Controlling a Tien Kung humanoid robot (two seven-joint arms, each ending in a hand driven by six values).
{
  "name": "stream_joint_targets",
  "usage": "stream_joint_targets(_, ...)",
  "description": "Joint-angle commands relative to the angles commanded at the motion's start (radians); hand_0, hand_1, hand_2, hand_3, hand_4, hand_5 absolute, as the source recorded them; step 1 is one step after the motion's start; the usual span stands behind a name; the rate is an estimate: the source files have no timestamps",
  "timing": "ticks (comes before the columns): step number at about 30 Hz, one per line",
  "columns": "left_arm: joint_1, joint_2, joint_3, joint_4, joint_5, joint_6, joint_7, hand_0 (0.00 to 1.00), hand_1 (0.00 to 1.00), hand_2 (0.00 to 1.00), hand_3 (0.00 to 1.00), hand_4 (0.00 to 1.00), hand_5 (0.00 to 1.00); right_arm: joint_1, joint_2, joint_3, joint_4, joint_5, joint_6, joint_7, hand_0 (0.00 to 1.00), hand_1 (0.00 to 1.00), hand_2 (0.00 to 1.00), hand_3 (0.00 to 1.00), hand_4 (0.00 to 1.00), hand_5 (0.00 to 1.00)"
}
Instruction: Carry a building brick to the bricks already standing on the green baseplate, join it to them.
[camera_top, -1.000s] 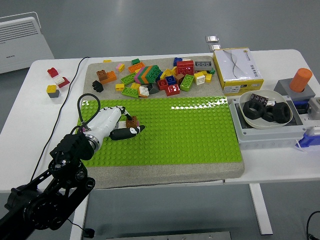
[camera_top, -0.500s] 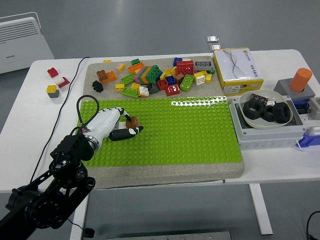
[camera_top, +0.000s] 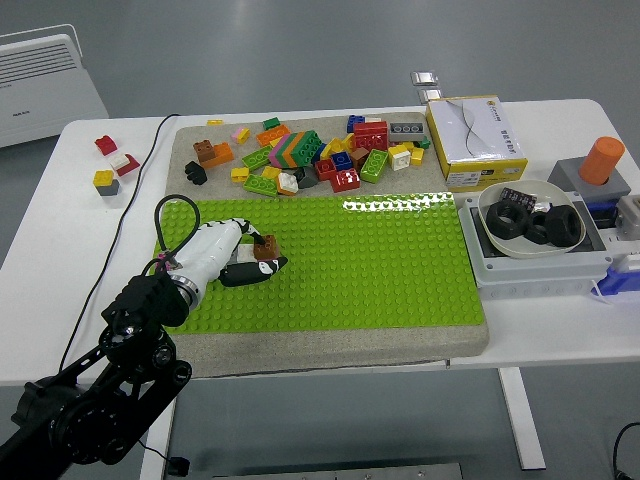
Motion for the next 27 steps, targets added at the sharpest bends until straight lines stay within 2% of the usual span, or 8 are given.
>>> stream_joint_targets(18, -0.005, -0.009, 0.009, 0.019, 0.0, 0.004, 0.001, 0.951, 0.933, 0.916, 0.654, 0.835, 0.737, -0.004, 0.002, 0.001, 0.0, 0.001, 0.0, 0.0, 0.678, 0.628, 0.73, 0.799, 0.849, 0.998)
stream_joint_targets(27, -0.001, -0.005, -0.013, -0.014, 0.007, 0.012, -0.002, 0.942, 0.927, 0.908, 0.641, 0.831, 0.711, -0.01, 0.004, 0.007, 0.0, -0.004, 0.001, -0.001, 0.679, 0.629, 0.73, 0.799, 0.85, 0.998)
